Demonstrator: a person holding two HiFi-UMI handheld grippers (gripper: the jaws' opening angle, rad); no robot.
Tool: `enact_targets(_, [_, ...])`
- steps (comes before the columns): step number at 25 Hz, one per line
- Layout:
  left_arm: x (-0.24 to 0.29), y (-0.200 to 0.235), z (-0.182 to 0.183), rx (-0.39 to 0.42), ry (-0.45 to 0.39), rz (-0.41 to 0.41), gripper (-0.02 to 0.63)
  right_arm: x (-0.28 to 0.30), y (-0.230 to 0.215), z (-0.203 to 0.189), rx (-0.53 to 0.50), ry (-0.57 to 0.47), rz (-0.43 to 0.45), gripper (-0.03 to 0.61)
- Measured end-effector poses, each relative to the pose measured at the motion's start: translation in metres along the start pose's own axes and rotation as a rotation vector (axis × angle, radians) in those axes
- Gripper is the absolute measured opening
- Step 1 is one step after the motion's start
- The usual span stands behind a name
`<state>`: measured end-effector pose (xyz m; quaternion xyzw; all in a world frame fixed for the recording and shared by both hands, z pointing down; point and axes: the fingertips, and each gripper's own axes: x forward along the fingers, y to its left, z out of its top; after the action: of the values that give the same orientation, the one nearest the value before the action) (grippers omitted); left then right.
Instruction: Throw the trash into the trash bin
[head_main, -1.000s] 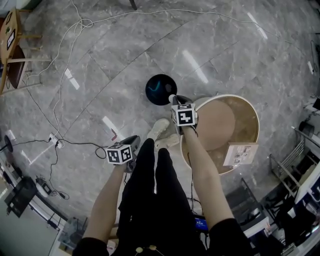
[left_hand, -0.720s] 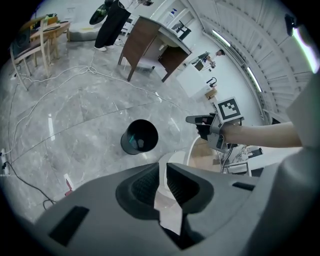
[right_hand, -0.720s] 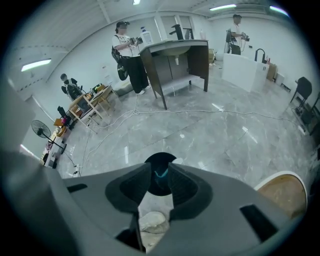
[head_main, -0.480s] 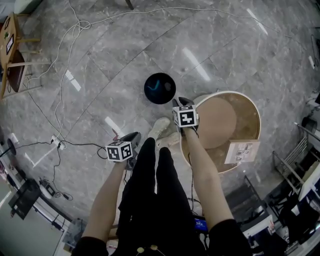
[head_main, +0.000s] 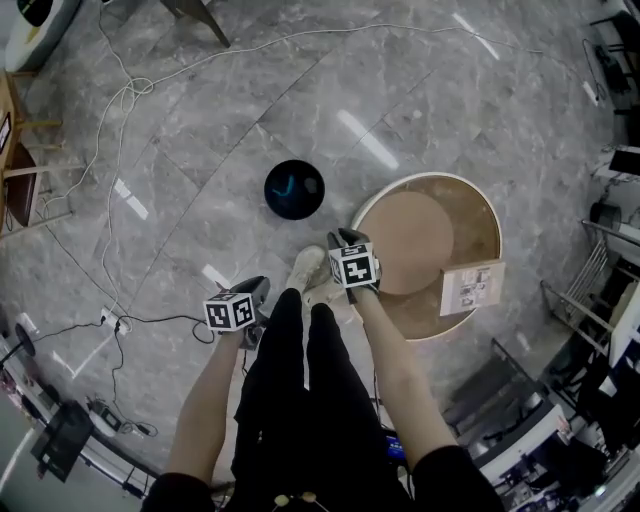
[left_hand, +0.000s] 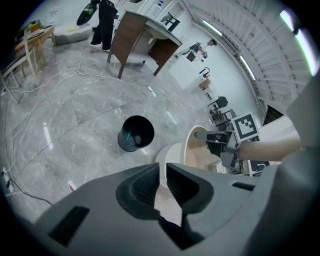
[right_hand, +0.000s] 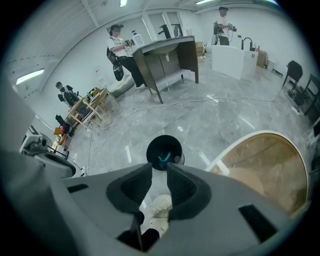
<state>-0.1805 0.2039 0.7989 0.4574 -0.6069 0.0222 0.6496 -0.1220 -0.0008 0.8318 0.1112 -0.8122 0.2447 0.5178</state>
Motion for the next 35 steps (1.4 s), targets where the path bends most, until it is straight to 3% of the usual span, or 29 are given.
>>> enact_targets(8, [0.001,-0.012,-0.003,0.135,0.101,-0.036,0.046,-0.073,-0.004,-0.092,0.056,0.041,-0.075,0.091])
enact_targets(12, [0.007,-0.027,-0.007,0.24,0.186,-0.058,0.044,-0.128,-0.024,-0.153,0.194,0.015,-0.173,0.08])
enact_targets(16, [0.008,-0.046,-0.036,0.32,0.35,-0.059,0.026,-0.191,-0.03,-0.202,0.398,-0.118,-0.231,0.013])
enact_targets(20, [0.006,-0.102,-0.05,0.424,0.403,-0.143,0.009,-0.275,-0.026,-0.209,0.582,-0.439,-0.247,0.005])
enact_targets(23, [-0.002,-0.17,-0.034,0.585,0.33,-0.267,0.006,-0.346,-0.016,-0.193,0.681,-0.737,-0.278,0.003])
enact_targets(27, [-0.039,-0.289,-0.005,0.829,0.096,-0.465,0.006,-0.445,0.004,-0.169,0.68,-1.05,-0.34,0.003])
enact_targets(31, [-0.109,-0.403,0.02,1.013,-0.197,-0.649,0.006,-0.527,0.027,-0.142,0.537,-1.198,-0.427,0.003])
enact_targets(35, [-0.183,-0.473,0.031,1.122,-0.44,-0.764,0.006,-0.587,0.047,-0.113,0.366,-1.266,-0.505,0.003])
